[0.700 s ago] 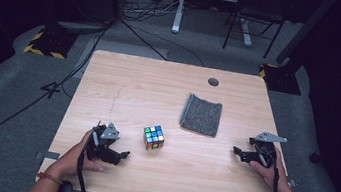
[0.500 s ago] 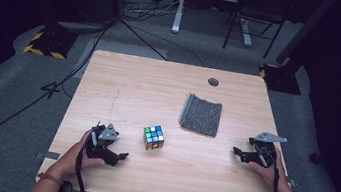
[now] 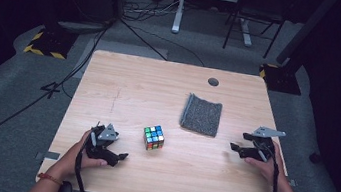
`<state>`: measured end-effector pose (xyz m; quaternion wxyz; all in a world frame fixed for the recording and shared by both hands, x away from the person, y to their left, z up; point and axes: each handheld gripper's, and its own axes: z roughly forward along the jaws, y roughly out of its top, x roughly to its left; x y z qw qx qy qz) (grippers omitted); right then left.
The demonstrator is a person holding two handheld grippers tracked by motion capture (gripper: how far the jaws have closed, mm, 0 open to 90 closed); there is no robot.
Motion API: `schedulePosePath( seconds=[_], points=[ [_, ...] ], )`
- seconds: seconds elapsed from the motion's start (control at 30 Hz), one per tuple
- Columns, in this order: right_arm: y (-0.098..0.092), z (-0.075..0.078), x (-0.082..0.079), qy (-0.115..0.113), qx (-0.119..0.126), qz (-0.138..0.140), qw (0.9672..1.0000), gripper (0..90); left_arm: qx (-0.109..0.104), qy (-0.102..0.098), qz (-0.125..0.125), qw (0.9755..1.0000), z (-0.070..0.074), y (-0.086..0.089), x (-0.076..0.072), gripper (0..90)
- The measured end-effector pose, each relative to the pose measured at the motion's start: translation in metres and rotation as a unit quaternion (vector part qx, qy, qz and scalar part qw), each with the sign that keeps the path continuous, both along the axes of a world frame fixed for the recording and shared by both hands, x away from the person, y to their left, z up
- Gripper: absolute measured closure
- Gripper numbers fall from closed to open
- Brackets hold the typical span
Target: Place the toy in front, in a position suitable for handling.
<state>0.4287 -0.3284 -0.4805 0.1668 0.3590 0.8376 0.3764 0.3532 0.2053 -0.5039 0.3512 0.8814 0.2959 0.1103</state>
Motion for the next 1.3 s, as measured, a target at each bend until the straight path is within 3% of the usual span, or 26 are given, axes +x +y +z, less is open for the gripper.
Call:
schedulePosePath(
  seconds=[0.2,0.4,0.5,0.7,0.8,0.83,0.97,1.03,1.1,1.2,1.3],
  points=[
    [0.027,0.027,0.013,-0.041,-0.015,0.027,0.9987,31.3,0.0,0.0,0.004,1.0,0.0,0.0,-0.001,12.8],
    [0.051,0.042,0.036,-0.047,-0.006,0.043,0.9979,33.8,0.0,0.0,0.004,1.0,0.0,0.0,-0.001,12.7],
    [0.06,0.043,0.042,-0.046,-0.02,0.047,0.9977,33.8,0.0,0.0,0.004,1.0,0.0,0.0,-0.001,12.8],
    [0.086,0.033,0.054,-0.033,-0.05,0.074,0.9954,34.7,0.0,0.0,0.005,1.0,0.0,0.0,-0.001,12.7],
    [0.09,0.027,0.058,-0.025,-0.051,0.077,0.9954,35.2,0.0,0.0,0.005,1.0,0.0,0.0,-0.001,12.8],
    [0.096,0.021,0.061,-0.011,-0.053,0.083,0.9951,35.1,0.001,0.0,0.005,1.0,0.0,0.0,-0.001,12.8],
    [0.102,0.01,0.066,0.007,-0.06,0.087,0.9943,35.1,0.001,-0.001,0.005,1.0,0.0,0.0,-0.001,12.8],
    [0.105,-0.002,0.071,0.032,-0.079,0.081,0.9931,34.8,0.001,-0.001,0.005,1.0,0.0,0.0,-0.001,12.8],
    [0.104,-0.005,0.073,0.041,-0.068,0.078,0.9937,34.9,0.001,-0.001,0.006,1.0,0.0,0.0,-0.001,12.8],
    [0.102,-0.006,0.071,0.037,-0.066,0.082,0.9937,35.2,0.001,-0.001,0.006,1.0,0.0,0.0,-0.001,12.7],
    [0.096,-0.009,0.064,0.034,-0.049,0.075,0.9954,35.4,0.001,-0.001,0.006,1.0,0.0,0.0,-0.001,12.8]
  ],
)
